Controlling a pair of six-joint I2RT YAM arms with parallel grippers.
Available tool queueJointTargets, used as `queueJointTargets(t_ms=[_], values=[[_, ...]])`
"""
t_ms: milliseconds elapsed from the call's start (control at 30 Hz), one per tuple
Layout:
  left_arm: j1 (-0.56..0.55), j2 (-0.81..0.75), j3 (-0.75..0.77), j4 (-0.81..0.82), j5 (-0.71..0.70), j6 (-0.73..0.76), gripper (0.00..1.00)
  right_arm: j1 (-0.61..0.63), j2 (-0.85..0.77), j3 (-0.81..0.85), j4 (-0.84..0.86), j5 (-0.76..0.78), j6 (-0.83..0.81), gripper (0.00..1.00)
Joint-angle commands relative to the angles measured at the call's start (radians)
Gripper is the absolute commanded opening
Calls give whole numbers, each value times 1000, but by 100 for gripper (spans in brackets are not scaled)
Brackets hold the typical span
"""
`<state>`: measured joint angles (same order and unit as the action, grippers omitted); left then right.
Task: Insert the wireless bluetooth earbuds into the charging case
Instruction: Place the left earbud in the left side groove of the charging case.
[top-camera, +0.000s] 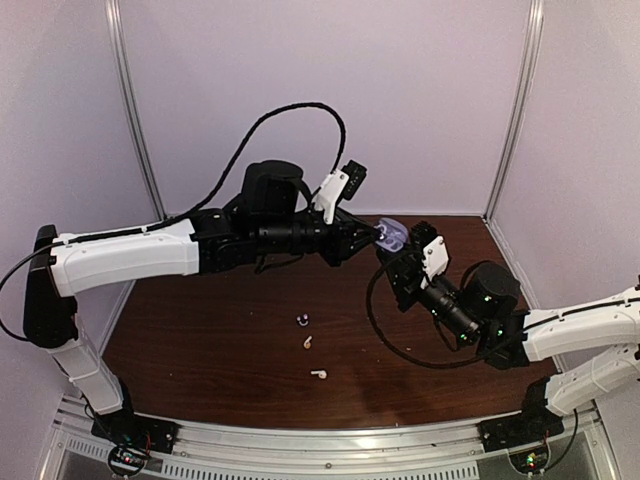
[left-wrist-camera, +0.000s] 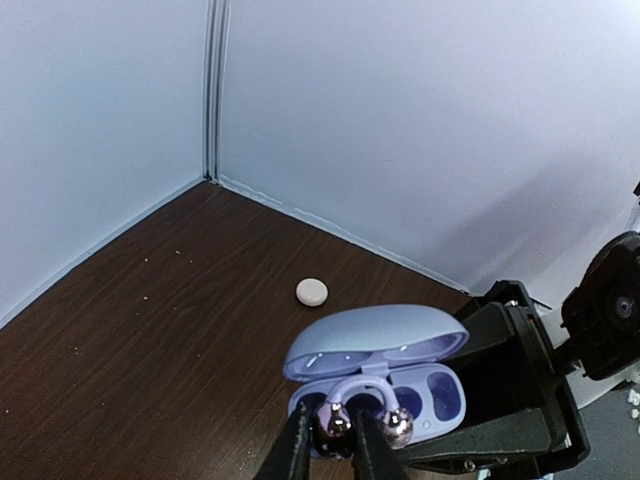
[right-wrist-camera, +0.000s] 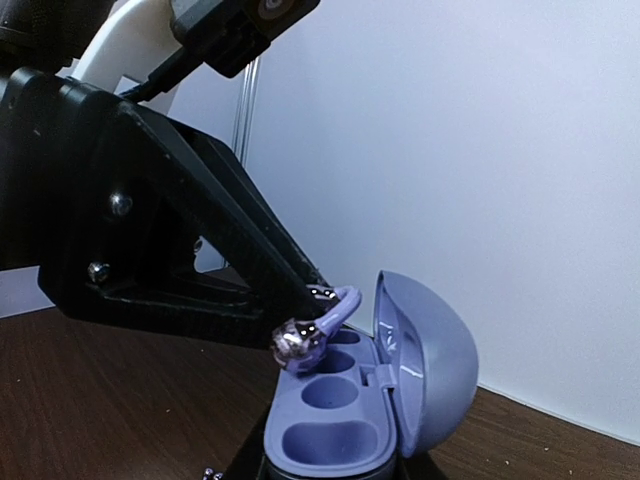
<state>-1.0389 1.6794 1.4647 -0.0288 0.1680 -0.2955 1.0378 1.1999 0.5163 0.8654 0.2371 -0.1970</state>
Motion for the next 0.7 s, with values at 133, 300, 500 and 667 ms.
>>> queueJointTargets(t_ms=[133, 300, 500, 667], values=[[-2, 14, 17, -31, 30, 6, 19, 8, -4, -6, 93, 15, 21, 0], [-2, 14, 20, -32, 34, 7, 20, 8, 3, -10, 98, 4, 29, 0], [-3, 16, 34, -31, 27, 9, 10, 8, 16, -14, 95, -28, 53, 0], [-3, 17, 37, -12, 12, -1, 8, 8, 27, -14, 102, -23, 82, 0]])
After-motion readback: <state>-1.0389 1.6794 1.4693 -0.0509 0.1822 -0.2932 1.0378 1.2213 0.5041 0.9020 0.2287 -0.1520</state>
